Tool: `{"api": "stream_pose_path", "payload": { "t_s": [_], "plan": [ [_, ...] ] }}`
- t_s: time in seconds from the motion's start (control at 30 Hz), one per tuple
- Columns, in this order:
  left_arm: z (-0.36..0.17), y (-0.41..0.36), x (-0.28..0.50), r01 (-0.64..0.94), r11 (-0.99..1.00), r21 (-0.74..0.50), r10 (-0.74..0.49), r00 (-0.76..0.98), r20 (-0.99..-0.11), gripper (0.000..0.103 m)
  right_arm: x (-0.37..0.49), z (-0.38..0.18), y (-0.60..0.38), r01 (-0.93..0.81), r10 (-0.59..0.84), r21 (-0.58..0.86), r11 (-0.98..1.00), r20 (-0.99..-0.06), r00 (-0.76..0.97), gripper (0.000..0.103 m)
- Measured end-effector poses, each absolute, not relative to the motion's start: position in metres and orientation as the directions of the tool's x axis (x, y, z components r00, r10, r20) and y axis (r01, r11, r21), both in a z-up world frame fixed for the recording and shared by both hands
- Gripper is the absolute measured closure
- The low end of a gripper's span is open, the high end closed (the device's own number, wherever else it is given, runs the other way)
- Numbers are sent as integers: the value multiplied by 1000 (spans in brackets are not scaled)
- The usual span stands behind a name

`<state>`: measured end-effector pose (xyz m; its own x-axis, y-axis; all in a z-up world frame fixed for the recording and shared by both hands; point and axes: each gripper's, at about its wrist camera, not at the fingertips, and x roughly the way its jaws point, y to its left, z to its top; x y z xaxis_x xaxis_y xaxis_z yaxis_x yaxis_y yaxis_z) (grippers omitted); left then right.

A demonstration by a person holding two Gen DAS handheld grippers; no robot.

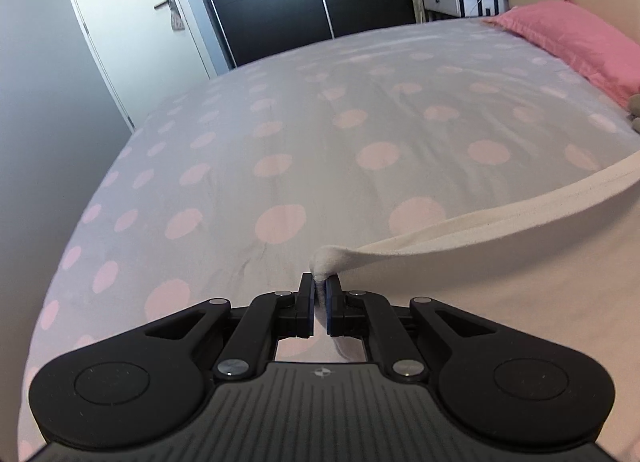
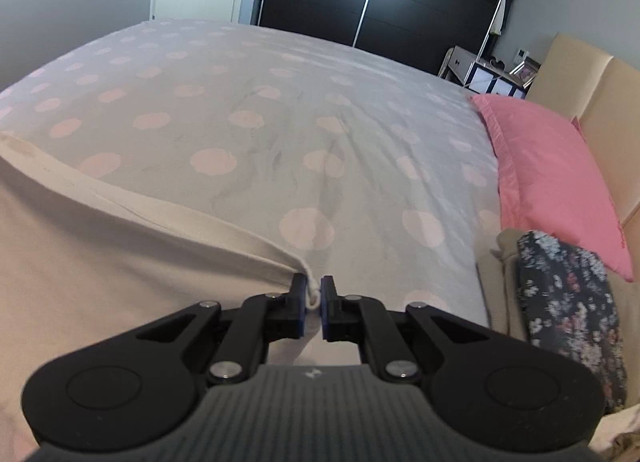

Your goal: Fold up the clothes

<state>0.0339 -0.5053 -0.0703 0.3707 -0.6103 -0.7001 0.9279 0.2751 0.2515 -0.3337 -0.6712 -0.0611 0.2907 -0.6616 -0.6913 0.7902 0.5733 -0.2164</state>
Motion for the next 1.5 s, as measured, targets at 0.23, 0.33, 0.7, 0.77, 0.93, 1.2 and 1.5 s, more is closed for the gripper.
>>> {"api": "stream_pose_path", "payload": {
  "t_s": [0.23, 0.33, 0.7, 0.77, 0.93, 1.2, 1.5],
  "plan": [
    [-115, -537, 44, 934, 262, 242, -561, 352, -749, 99, -312, -112, -706, 788, -632, -221, 575, -732, 255, 95],
    [-125, -542, 45, 938, 261, 229, -542, 338, -769, 95, -309, -123, -712, 786, -625, -229, 574, -743, 239, 94],
    [-106, -484, 44, 936, 337, 97, -543, 278, -793, 60, -346, -107, -684, 859, -598, -125, 496, -767, 234, 69],
    [-103, -465, 36, 945, 319, 71, -546, 245, -801, 60, -355, -107, -667, 858, -573, -92, 505, -780, 253, 66],
    [-99, -413, 13, 957, 291, 11, -548, 176, -818, 59, -375, -108, -616, 852, -512, -22, 523, -807, 293, 65],
    [-129, -349, -16, 847, 518, -119, -540, 216, -814, 55, -411, -130, -562, 922, -453, 169, 348, -831, 323, 53],
    [-153, -324, -27, 745, 633, -210, -572, 267, -776, 50, -428, -160, -523, 941, -463, 309, 136, -820, 336, 45]
  ]
}}
